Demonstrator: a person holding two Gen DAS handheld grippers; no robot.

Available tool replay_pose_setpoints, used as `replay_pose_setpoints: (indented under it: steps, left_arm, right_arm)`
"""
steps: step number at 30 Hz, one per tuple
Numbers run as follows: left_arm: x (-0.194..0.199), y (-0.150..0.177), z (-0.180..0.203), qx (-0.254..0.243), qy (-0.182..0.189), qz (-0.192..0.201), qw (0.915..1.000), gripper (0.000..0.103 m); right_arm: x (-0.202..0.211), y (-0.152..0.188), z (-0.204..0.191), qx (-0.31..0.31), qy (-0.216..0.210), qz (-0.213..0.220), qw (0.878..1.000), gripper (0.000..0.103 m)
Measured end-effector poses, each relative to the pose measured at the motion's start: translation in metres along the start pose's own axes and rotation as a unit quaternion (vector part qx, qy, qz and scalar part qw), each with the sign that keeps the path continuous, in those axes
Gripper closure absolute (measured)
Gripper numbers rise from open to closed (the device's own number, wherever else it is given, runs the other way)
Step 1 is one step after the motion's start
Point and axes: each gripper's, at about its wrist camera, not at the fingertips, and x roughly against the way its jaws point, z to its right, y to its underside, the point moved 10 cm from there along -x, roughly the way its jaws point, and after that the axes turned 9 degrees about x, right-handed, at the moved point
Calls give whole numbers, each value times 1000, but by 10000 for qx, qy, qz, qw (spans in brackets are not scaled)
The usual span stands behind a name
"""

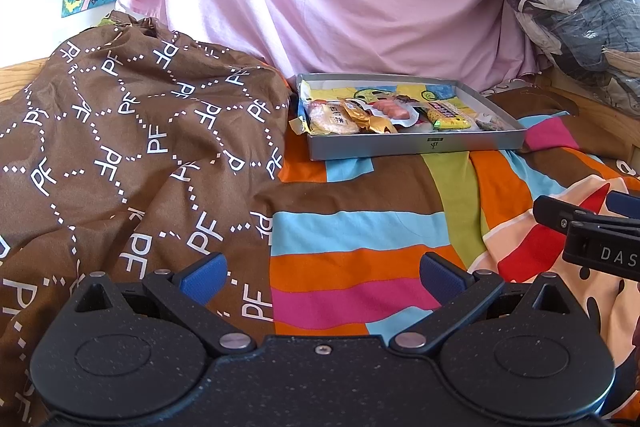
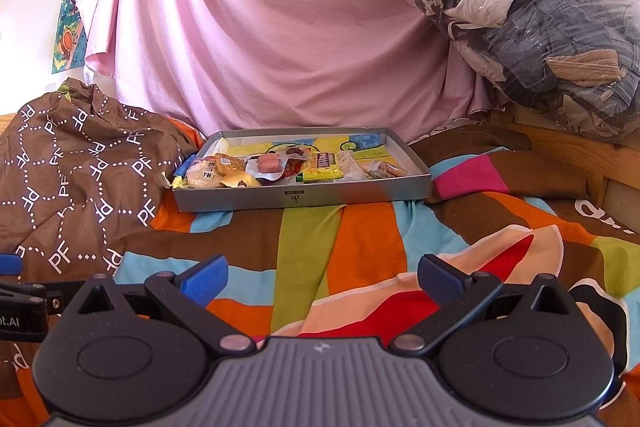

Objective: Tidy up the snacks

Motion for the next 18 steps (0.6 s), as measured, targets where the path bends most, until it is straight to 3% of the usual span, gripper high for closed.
replay_pose_setpoints:
  steps: [7, 18]
  left_arm:
    - [-2, 2, 3, -142, -289, -254, 9992, 1]
    - [-2, 5, 9, -135, -30, -416, 9990, 2]
  right_arm:
    - [2, -2, -4, -21, -34, 59, 10000, 0]
    - [-1, -2, -5, -69, -86, 52, 9999, 0]
